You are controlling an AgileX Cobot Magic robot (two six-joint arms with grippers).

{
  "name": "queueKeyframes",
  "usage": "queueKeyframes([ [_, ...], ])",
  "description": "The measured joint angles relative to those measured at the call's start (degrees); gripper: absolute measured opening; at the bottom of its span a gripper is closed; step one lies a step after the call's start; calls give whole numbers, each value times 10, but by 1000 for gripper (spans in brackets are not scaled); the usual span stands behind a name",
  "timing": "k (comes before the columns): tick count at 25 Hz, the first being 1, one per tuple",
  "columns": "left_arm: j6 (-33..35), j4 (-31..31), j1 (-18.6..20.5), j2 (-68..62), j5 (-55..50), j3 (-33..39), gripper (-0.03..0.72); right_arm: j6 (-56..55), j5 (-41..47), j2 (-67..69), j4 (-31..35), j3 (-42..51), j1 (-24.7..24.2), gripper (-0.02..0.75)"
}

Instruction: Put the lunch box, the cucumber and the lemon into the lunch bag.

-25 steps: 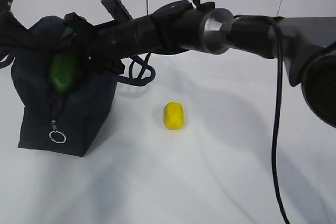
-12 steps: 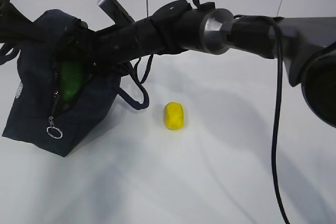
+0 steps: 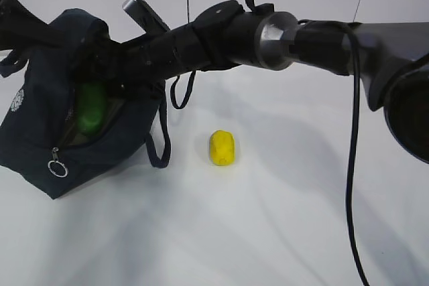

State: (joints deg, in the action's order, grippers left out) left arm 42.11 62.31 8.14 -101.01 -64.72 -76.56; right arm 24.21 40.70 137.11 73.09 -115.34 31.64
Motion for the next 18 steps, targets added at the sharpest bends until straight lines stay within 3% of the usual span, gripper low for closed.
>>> queueKeyframes([
  [11,1,0,2,0,-5,0,-9,1,23,2,-1,0,-2,426],
  [18,1,4,43,-1,-5,0,-8,21,105,2,-1,0,-32,426],
])
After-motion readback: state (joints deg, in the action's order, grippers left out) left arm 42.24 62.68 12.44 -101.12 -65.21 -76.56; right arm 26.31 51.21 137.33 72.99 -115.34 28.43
